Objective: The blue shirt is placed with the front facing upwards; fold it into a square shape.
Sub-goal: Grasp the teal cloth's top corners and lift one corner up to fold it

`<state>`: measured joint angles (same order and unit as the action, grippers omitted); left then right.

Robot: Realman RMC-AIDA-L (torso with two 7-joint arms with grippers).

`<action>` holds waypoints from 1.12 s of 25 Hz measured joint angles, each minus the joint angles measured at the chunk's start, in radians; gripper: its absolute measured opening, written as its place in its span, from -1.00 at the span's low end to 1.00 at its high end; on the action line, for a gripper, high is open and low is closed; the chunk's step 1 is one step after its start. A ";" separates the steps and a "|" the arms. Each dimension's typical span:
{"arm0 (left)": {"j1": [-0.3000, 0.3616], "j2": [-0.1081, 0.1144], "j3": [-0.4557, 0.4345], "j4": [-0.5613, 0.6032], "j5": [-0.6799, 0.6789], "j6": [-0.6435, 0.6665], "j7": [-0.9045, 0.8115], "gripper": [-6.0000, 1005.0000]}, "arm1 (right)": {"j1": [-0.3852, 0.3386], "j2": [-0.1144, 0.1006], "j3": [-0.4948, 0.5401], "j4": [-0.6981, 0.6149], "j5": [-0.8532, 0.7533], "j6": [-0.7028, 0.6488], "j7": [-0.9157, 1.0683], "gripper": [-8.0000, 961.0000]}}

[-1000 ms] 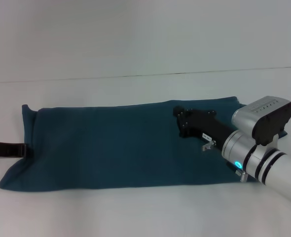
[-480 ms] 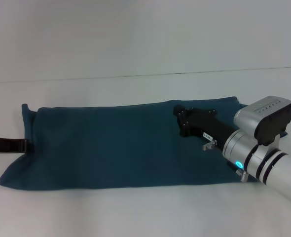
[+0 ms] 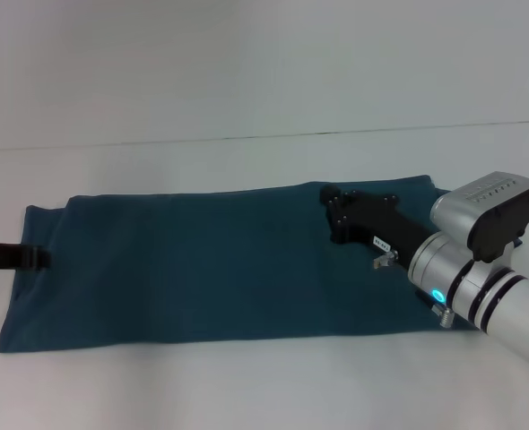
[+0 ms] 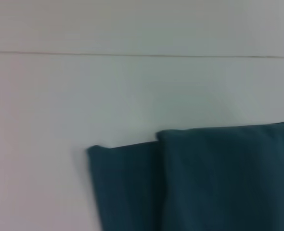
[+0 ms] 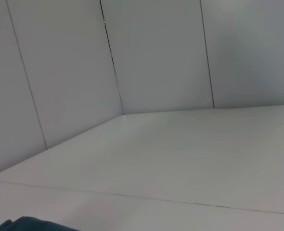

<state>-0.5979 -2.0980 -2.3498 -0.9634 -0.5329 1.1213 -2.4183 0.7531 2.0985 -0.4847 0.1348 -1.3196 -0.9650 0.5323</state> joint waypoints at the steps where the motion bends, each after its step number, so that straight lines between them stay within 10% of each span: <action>1: 0.006 -0.004 -0.005 -0.010 0.009 -0.003 -0.004 -0.82 | 0.000 0.000 0.000 0.000 0.000 0.000 0.000 -0.99; 12: 0.026 0.007 -0.030 -0.027 0.014 -0.011 -0.136 -0.74 | -0.001 0.000 0.000 -0.002 -0.003 0.005 0.000 -0.99; 28: -0.019 0.050 -0.055 0.152 0.022 -0.104 -0.135 0.55 | 0.006 0.000 0.000 -0.012 -0.003 0.010 0.004 -0.99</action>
<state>-0.6172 -2.0483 -2.4052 -0.8119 -0.5109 1.0168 -2.5533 0.7593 2.0985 -0.4847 0.1224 -1.3223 -0.9545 0.5361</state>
